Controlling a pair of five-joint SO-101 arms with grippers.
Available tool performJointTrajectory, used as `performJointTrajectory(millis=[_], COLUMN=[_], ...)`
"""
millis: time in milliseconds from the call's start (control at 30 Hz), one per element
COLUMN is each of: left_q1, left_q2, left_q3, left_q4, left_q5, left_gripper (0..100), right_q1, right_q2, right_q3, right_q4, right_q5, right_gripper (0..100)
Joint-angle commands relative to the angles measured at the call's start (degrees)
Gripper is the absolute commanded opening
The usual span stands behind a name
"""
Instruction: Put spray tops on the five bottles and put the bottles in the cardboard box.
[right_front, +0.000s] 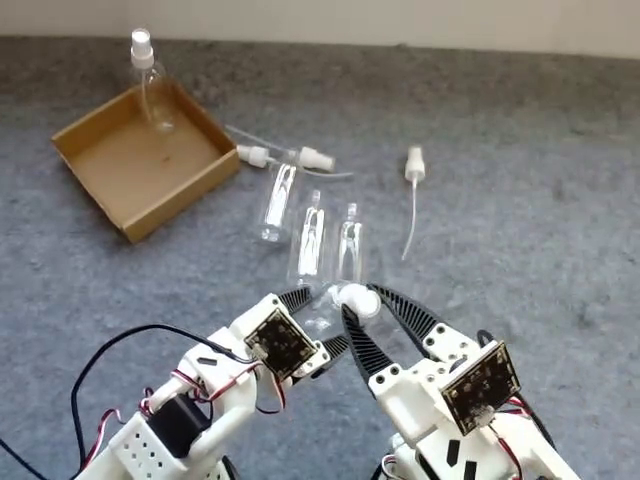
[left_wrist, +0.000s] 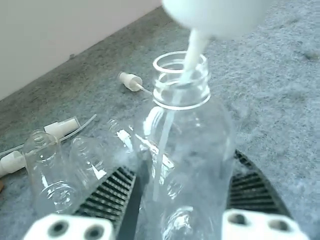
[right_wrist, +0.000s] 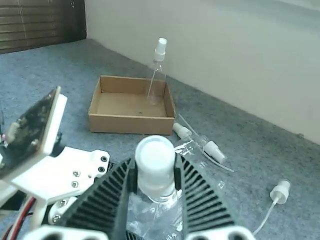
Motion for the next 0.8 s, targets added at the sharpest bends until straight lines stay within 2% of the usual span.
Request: performJointTrajectory(millis=[0, 200, 400, 767], left_q1=[-0.3, -0.3, -0.3, -0.3], left_q2=[-1.0, -1.0, -1.0, -1.0], left_q3=[1.2, 1.2, 1.2, 1.2], left_q4=[-1.8, -1.8, -1.8, -1.5], left_q5=[-0.4, -0.4, -0.4, -0.4], left_gripper=[10, 10, 10, 10], right_q1=[-1.1, -1.1, -1.1, -1.0], right_q2=[-0.4, 0.0, 0.1, -0.3], right_q3=[2.1, 2.1, 2.2, 2.1], right_q4=[1.1, 2.9, 2.7, 2.9], right_q5=[1.1, 1.1, 1.1, 1.1], right_gripper=[0.7, 1.2, 12.4, 13.0])
